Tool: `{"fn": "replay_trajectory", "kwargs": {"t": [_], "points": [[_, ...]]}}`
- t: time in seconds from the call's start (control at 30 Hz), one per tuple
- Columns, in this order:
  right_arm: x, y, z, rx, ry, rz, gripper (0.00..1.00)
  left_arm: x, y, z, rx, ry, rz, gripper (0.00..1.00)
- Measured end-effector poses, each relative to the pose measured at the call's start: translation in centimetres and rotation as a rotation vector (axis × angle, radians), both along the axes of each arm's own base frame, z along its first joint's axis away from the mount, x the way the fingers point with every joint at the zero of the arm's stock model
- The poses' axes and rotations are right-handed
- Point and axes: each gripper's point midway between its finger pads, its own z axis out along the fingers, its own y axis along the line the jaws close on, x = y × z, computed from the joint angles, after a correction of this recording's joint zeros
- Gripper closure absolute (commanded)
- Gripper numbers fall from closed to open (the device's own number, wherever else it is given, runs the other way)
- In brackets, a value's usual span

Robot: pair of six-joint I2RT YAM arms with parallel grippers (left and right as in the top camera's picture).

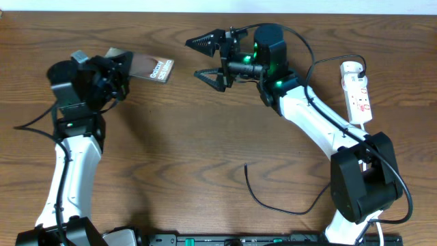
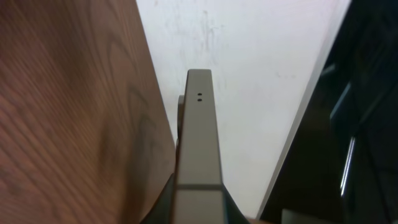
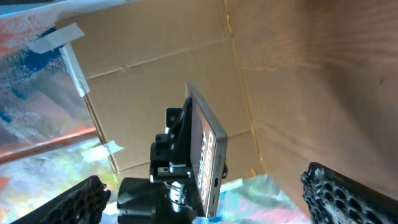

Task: Plug charger to phone and switch on socket
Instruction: 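Open the right gripper and pull it away from the phone, then move the right gripper down over the black cable's USB-C plug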

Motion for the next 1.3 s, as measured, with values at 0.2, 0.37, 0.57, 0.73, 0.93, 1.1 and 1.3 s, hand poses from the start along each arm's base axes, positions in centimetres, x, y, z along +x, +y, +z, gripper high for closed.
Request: {"fn": "replay_trajectory", "kwargs": {"t": [0.2,0.37,0.57,0.73,0.93,1.1,1.3], "points": [[1.2,-1.5,-0.1,-0.047,-0.161,-0.012,0.01,-1.0,0.8,0.7,0.062,-0.074,-0.104,0.92],[1.5,-2.3,-1.0,-0.123,-0.311,0.009,0.01,-2.0,-1.1,2.8,0.150,-0.233,-0.279,0.93],[-0.5,-3.5,-6.8,-0.336,-0.299,0.103,0.01,-4.0,-3.6,4.0,0.198,-0.364,-0.481,0.93],[-1.5,-5.7,-11.1,-0.541,-0.271,0.125,0.01,-4.9,-4.4,4.3,0.221,-0.413,-0.554,0.93],[-1.6,-8.2,-12.1,-0.724,-0.311,0.104,0.01,-5.6,-4.9,4.5,0.258,-0.471,-0.613,0.93],[-3.1,-11.2,-10.4,-0.876,-0.314,0.069,0.01,-5.9,-5.1,4.5,0.271,-0.491,-0.632,0.93],[-6.4,-15.2,-10.2,-1.057,-0.226,0.072,0.02,-5.8,-5.1,4.3,0.270,-0.491,-0.636,0.93]]}}
